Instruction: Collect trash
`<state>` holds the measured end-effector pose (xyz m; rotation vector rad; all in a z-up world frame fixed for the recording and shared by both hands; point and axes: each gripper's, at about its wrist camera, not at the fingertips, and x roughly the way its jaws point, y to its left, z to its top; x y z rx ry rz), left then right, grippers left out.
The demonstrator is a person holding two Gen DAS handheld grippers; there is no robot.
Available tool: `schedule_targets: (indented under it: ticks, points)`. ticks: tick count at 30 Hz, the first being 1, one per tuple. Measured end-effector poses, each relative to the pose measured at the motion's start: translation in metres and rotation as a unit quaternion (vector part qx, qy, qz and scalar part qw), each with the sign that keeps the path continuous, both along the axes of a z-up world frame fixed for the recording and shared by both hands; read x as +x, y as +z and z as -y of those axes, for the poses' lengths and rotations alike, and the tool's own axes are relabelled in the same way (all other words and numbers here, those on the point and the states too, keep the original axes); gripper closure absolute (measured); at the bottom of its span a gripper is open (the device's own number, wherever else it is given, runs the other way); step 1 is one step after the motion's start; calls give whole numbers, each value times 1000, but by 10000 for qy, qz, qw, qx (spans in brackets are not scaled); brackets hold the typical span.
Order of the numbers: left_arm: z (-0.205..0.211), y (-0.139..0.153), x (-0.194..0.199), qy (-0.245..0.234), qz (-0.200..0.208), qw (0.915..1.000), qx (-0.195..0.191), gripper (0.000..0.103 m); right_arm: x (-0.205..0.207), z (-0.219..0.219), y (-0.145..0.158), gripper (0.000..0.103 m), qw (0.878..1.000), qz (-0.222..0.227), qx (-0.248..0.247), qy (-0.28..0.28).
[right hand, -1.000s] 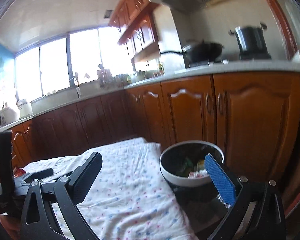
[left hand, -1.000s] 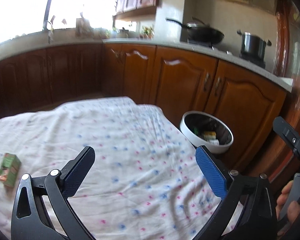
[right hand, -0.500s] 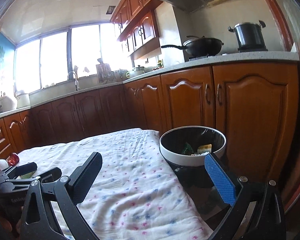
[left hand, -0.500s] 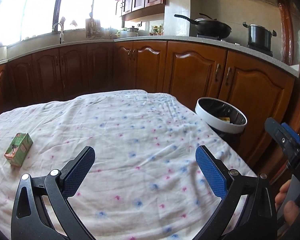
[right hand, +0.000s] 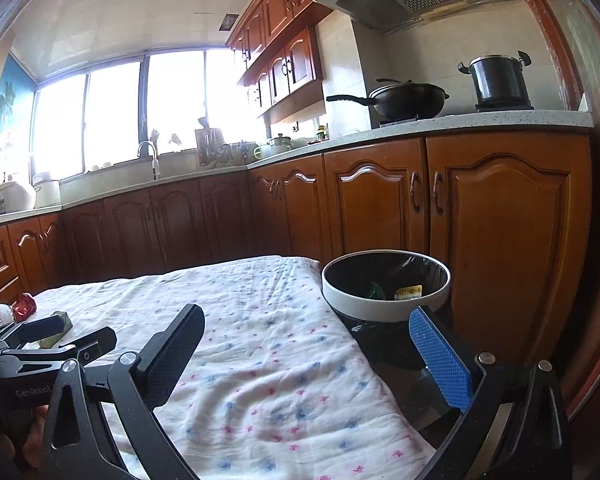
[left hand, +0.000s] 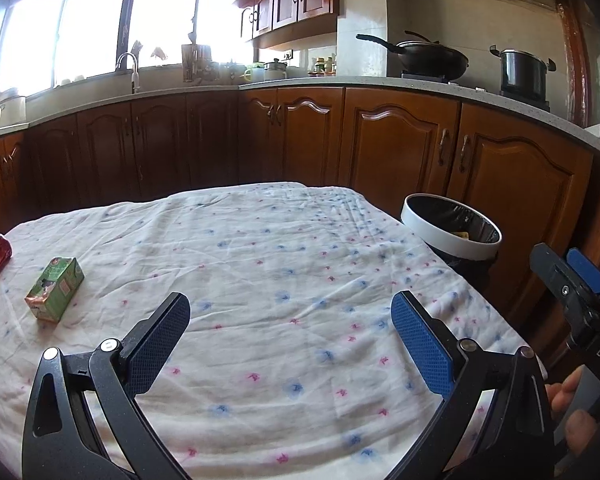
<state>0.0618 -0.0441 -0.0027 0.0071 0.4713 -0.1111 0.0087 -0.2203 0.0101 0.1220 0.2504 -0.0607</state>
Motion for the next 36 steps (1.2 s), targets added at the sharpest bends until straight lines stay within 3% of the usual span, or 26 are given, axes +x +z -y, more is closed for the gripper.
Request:
schedule_targets:
  ticks: [36]
  points:
    - [7, 6, -12, 78, 285, 9993, 218, 0, -3, 0, -3, 0, 9997, -30, 203, 161]
